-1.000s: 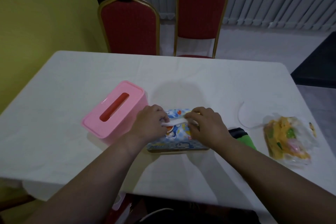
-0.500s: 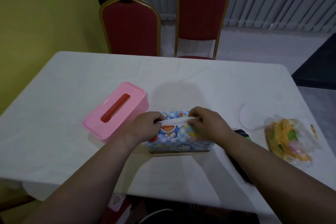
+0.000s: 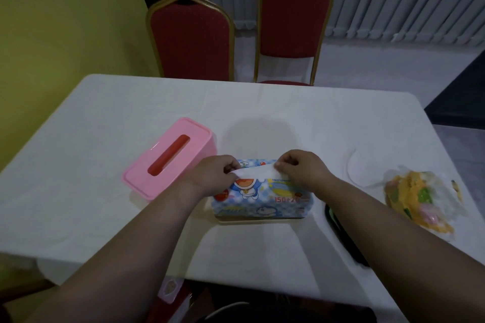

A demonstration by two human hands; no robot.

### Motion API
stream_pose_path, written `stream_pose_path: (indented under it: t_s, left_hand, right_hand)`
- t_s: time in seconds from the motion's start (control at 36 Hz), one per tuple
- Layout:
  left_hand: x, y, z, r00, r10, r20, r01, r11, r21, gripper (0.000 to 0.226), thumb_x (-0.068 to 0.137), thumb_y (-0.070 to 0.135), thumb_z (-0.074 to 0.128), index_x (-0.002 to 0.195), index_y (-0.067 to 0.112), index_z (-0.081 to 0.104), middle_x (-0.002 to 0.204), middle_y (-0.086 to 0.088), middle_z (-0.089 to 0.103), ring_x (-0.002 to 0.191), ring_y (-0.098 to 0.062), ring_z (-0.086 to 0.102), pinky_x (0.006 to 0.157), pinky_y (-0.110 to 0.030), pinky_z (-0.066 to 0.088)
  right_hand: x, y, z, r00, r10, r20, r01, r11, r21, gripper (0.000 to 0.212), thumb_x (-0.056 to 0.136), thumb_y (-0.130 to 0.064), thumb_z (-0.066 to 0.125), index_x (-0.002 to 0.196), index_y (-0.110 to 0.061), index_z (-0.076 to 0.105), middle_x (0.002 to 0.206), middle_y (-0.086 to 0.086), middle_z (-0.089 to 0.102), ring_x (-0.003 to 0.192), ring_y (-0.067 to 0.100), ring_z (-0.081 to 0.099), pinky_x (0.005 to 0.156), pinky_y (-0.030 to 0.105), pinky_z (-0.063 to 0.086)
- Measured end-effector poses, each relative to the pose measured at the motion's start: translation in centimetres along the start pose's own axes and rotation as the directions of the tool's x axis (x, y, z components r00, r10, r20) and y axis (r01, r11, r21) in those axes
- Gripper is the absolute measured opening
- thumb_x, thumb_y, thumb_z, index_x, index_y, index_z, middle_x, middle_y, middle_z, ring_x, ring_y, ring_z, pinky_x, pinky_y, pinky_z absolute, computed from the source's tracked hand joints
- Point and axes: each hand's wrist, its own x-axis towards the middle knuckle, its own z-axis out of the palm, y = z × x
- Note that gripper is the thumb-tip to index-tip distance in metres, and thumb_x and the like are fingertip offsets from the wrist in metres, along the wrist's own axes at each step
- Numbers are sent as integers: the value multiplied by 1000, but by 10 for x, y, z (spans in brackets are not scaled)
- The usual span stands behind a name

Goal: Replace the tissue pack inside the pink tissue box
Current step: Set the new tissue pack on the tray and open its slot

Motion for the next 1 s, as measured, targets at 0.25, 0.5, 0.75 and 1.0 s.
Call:
stream_pose_path:
  t_s: [0.25,0.5,0.75,1.0]
  left_hand:
    - [0,1,0,1000,-6,3,6,1000,-15,11,92,26,51,93,32,60,96,5,67,88,-15,63,73,-27,47]
    - [-4,-4,6,894,412,-178,-364,897,249,23,83,9,64,103,18,67,110,4,62,99,-15,57,88,-26,43]
    - [-8,-4,6,927,335,-169,-298,931,210,19,91,20,59,106,15,71,106,3,69,97,-15,58,76,-13,32]
    - [-7,7,13,982,58,-180,-75,993,-88,13,95,26,49,99,19,59,89,2,65,82,-17,61,70,-25,47]
  right_hand:
    - [-12,4,-9,992,-72,99,65,995,75,43,77,2,56,110,-23,66,77,-16,55,70,2,53,63,17,45]
    - [-15,17,1,938,-341,61,346,911,-225,34,86,-11,63,117,-25,67,119,-2,59,105,14,55,81,17,36]
    - [-17,21,3,910,-413,31,403,866,-296,24,91,-18,59,112,-19,70,120,0,65,108,18,58,83,21,40]
    - [-17,9,2,978,-205,-34,197,967,-164,16,92,-34,54,98,-28,67,91,-8,65,86,13,58,70,25,42]
